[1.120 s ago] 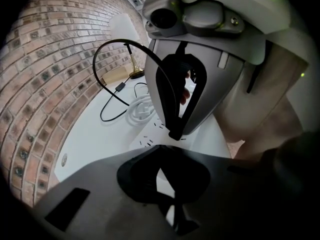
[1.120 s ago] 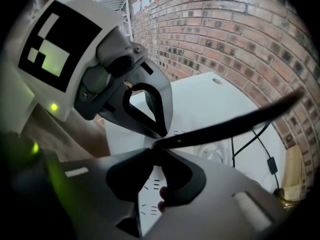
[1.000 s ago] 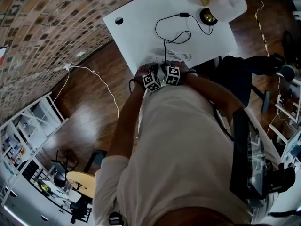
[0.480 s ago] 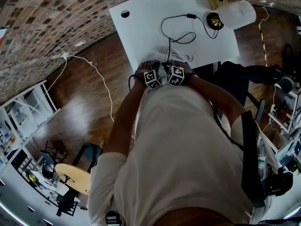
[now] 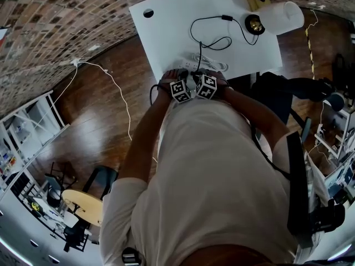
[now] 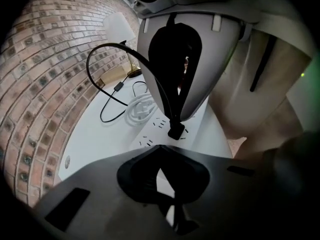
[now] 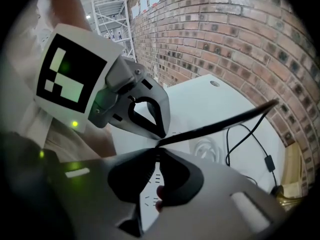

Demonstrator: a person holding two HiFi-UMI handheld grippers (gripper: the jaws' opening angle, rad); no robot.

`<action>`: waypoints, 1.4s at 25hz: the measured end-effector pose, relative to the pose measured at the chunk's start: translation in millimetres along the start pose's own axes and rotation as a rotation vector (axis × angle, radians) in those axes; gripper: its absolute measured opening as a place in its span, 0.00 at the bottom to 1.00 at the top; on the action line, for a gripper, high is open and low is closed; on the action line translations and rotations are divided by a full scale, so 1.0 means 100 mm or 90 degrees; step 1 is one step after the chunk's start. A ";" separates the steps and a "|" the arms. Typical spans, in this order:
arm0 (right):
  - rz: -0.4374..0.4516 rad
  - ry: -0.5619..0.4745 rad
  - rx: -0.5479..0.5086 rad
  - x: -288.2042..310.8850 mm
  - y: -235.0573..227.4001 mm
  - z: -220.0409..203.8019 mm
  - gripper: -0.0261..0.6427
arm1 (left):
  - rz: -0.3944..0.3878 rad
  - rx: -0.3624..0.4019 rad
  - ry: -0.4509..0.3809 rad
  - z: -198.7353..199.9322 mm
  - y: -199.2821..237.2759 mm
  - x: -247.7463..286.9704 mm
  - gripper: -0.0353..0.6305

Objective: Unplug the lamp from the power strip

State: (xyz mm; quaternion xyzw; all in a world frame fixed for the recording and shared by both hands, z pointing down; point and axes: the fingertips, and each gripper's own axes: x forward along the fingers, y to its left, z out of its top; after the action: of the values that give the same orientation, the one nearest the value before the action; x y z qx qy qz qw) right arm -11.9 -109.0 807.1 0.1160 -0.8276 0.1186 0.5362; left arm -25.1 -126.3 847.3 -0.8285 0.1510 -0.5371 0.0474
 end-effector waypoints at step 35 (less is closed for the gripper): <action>0.003 -0.020 -0.021 -0.04 -0.06 0.15 0.05 | 0.019 0.019 0.025 0.02 0.06 0.00 0.03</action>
State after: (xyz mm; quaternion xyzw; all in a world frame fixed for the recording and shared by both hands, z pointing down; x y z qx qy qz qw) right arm -20.8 -119.4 798.1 0.1067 -0.8383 0.1043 0.5245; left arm -24.7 -131.8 845.1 -0.8148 0.1559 -0.5546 0.0646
